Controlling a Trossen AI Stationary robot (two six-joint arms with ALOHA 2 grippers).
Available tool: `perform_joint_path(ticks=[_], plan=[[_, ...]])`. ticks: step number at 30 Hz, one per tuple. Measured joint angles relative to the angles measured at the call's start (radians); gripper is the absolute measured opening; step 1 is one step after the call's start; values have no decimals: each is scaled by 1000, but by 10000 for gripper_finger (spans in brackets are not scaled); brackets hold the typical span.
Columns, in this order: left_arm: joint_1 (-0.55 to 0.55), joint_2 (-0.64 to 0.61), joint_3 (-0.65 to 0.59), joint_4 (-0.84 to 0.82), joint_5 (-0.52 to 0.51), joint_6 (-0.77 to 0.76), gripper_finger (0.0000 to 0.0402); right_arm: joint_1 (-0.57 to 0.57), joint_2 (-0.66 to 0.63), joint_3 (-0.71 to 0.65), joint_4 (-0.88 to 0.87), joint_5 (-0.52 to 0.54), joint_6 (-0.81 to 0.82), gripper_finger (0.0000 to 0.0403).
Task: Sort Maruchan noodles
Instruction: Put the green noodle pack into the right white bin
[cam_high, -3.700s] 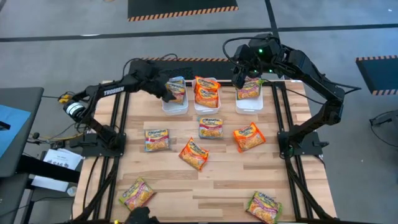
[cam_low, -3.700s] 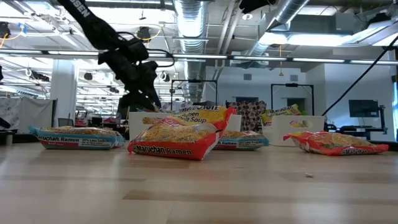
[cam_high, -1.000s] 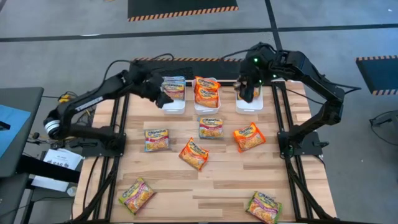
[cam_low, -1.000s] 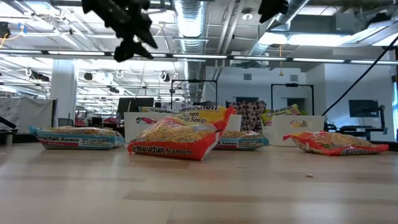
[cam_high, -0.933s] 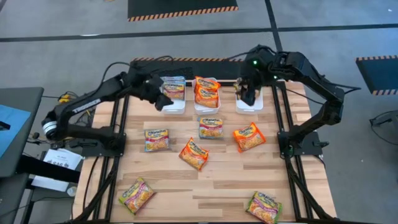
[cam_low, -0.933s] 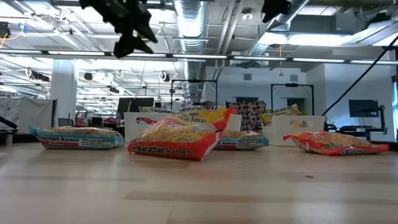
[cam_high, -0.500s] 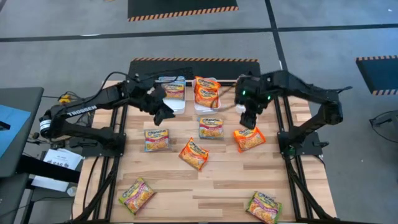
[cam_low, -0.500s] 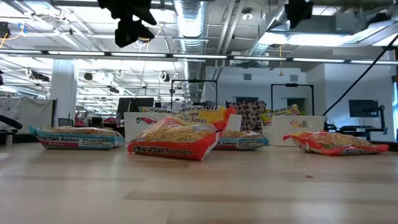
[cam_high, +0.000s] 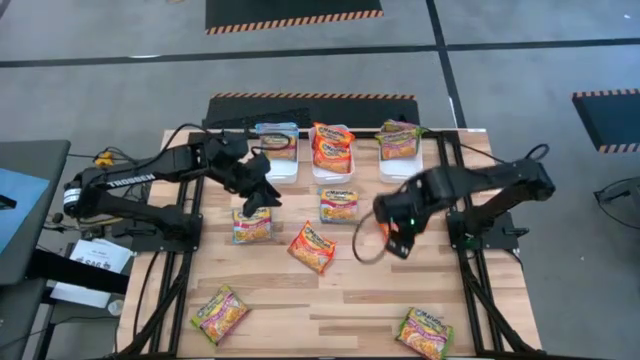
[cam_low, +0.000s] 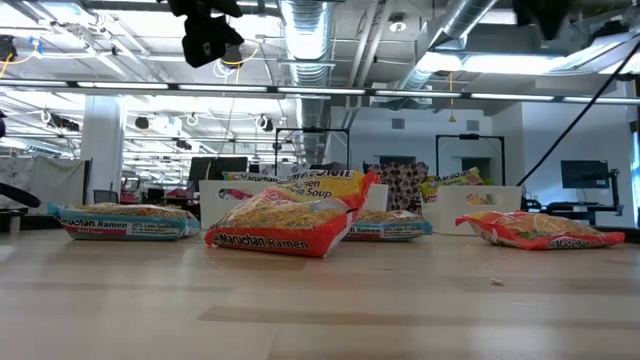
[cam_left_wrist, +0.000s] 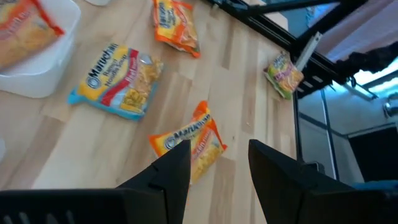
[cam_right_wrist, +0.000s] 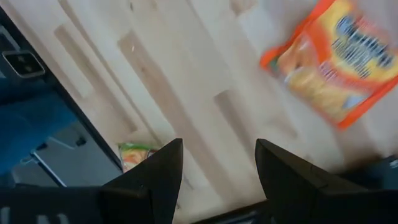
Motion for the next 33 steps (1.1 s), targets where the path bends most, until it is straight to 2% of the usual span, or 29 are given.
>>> perform_joint_path(ticks=[14, 23, 33], plan=[[-133, 0, 0, -70, -6, 9, 148, 305, 0, -185, 46, 0, 419, 225], [-191, 0, 0, -68, -39, -16, 148, 465, -1, -191, 110, 4, 541, 225], [-258, 0, 0, -64, -108, -129, 148, 624, -1, -191, 131, 83, 623, 225]])
